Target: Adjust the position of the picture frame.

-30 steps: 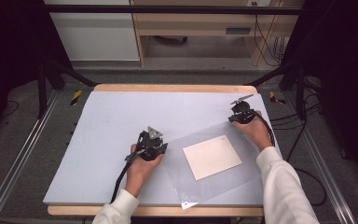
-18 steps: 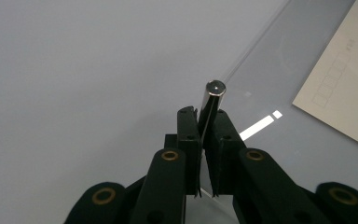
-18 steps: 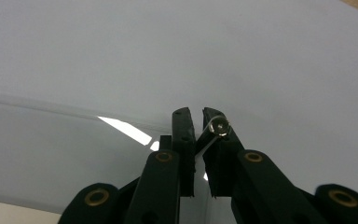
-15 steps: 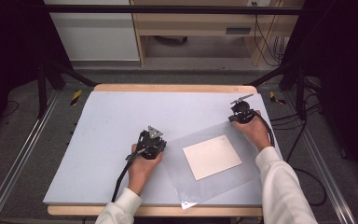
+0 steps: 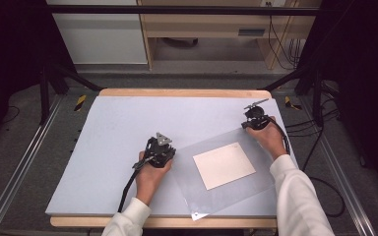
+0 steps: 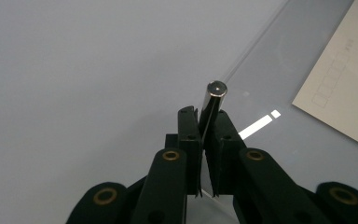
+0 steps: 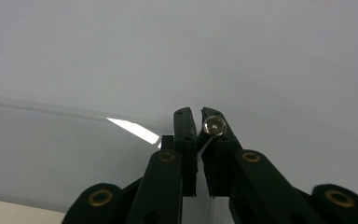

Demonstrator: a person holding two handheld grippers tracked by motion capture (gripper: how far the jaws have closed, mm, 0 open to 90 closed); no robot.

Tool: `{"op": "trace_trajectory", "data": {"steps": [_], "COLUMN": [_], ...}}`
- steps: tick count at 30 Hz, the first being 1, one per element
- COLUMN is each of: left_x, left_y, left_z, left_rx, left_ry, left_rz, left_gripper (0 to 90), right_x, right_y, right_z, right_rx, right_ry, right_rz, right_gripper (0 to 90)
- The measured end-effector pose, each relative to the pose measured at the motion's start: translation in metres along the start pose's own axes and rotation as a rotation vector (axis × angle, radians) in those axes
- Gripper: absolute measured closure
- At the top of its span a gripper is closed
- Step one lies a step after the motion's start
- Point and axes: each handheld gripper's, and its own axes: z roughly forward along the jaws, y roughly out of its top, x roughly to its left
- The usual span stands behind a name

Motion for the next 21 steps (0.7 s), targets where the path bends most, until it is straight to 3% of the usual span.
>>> {"op": "trace_trajectory", "data": {"steps": [10,21], "left_x": [0.003,0.017], "left_y": [0.004,0.004], "left_z": [0.0,-0.007], "left_rx": [0.023,0.048], "left_ry": [-0.025,-0.054], "left_rz": [-0.012,-0.021], "left_gripper": [84.5,84.1], "right_x": [0.001,0.01], "right_y": [0.001,0.004], "right_z": [-0.006,-0.015], "right_rx": [0.034,0.065], "right_ry": [0.007,0.024], "right_rz": [0.005,-0.017], "right_gripper": [85.5,85.5]}}
